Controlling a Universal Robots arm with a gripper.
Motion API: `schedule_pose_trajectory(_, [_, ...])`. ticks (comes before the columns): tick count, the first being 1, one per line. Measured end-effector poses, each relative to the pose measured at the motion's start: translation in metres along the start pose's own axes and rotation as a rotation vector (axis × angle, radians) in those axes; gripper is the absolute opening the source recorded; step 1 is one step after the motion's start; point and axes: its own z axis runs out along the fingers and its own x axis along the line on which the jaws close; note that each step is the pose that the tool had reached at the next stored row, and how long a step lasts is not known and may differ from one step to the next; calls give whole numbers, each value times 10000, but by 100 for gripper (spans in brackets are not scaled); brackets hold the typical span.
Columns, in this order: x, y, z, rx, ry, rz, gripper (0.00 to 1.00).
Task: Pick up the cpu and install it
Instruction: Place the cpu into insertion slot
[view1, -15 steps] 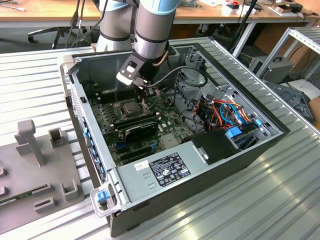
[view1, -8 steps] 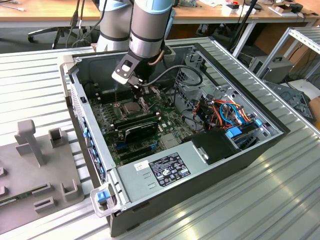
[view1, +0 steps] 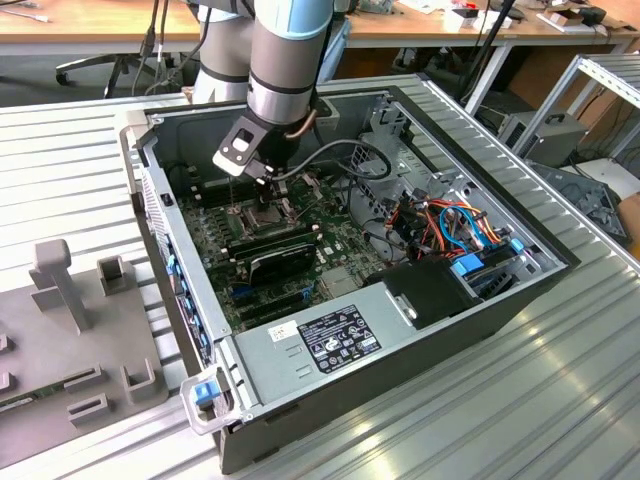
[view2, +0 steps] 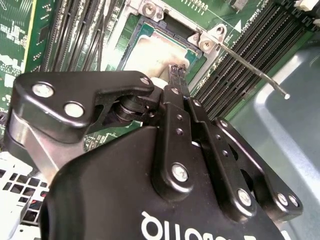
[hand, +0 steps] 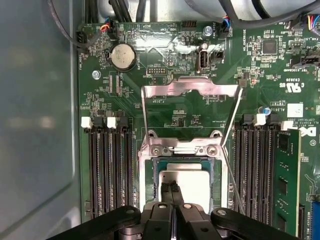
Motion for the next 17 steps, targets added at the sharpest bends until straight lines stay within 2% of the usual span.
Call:
schedule_pose_trajectory(7, [0, -32, 11, -2, 2, -1, 11])
schedule_pose_trajectory(17, [-2, -39, 74, 2, -3, -1, 11])
